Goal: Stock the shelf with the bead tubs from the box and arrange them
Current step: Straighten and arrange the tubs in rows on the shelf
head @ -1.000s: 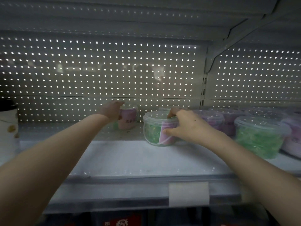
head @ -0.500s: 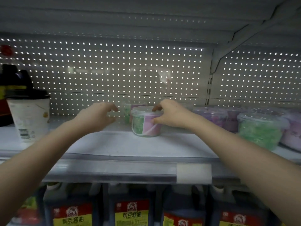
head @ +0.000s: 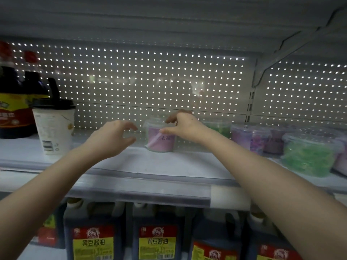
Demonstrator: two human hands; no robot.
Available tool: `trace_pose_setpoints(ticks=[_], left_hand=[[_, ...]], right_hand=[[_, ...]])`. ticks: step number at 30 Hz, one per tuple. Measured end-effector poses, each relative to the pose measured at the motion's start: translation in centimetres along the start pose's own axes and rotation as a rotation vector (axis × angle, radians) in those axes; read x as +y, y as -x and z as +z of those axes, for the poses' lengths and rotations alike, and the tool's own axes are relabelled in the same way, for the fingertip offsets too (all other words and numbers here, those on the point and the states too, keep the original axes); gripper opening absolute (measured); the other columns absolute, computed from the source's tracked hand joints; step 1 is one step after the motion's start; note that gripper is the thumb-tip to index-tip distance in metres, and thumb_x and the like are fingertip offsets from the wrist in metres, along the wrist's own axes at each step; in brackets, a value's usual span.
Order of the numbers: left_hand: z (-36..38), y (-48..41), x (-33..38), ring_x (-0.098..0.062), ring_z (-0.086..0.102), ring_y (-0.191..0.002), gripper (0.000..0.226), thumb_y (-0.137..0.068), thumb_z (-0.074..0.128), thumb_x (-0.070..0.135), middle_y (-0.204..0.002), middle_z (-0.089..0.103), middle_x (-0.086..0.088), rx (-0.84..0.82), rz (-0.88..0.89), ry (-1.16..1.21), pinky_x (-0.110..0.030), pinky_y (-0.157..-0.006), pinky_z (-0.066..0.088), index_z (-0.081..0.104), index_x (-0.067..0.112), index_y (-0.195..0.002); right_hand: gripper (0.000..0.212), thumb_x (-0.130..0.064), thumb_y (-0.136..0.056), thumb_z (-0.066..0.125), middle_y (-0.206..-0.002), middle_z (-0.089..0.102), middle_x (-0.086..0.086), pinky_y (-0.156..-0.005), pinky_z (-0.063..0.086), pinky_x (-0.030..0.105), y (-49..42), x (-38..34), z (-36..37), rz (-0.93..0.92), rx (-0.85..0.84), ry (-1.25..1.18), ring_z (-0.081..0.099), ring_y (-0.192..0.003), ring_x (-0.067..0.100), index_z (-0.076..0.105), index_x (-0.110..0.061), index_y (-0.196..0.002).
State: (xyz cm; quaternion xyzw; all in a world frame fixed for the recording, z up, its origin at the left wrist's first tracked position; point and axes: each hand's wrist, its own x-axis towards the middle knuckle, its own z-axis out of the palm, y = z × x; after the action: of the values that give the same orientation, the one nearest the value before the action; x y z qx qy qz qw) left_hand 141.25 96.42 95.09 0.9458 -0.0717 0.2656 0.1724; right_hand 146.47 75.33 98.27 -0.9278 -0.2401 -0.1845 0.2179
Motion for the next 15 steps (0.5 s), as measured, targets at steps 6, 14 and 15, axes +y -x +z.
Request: trace_pose_setpoints(ticks=[6, 14, 15], left_hand=[[1.0, 0.0, 2.5, -0.023, 0.054, -0.115, 0.040, -0.085, 0.062, 0.027, -0.129, 0.055, -0.002, -0.003, 0.109, 0.029, -0.044, -0.094, 0.046, 0.055, 0.025, -0.125], [2.4, -1.3, 5.0, -0.024, 0.050, -0.119, 0.050, -0.089, 0.056, 0.036, -0.138, 0.044, 0.002, -0.021, 0.188, -0.045, -0.040, -0.096, 0.043, 0.044, 0.026, -0.137], [2.6, -1.4, 5.0, -0.024, 0.049, -0.120, 0.051, -0.089, 0.056, 0.036, -0.139, 0.044, 0.002, -0.035, 0.190, -0.057, -0.040, -0.097, 0.042, 0.042, 0.028, -0.138]], right_hand=[[0.051, -0.029, -0.084, 0.069, -0.134, 0.054, 0.003, -0.095, 0.045, 0.030, 1.7, 6.2, -5.1, 0.243, 0.010, 0.317, 0.054, -0.118, 0.025, 0.051, -0.025, -0.131], [0.049, -0.014, -0.092, 0.055, -0.141, 0.048, 0.005, -0.098, 0.039, 0.031, 1.4, 10.6, -5.4, 0.294, -0.058, 0.531, 0.048, -0.126, 0.027, 0.044, -0.025, -0.138], [0.048, -0.010, -0.092, 0.054, -0.141, 0.048, 0.005, -0.098, 0.039, 0.031, 1.0, 10.8, -5.2, 0.268, -0.038, 0.504, 0.047, -0.126, 0.026, 0.047, -0.025, -0.137]])
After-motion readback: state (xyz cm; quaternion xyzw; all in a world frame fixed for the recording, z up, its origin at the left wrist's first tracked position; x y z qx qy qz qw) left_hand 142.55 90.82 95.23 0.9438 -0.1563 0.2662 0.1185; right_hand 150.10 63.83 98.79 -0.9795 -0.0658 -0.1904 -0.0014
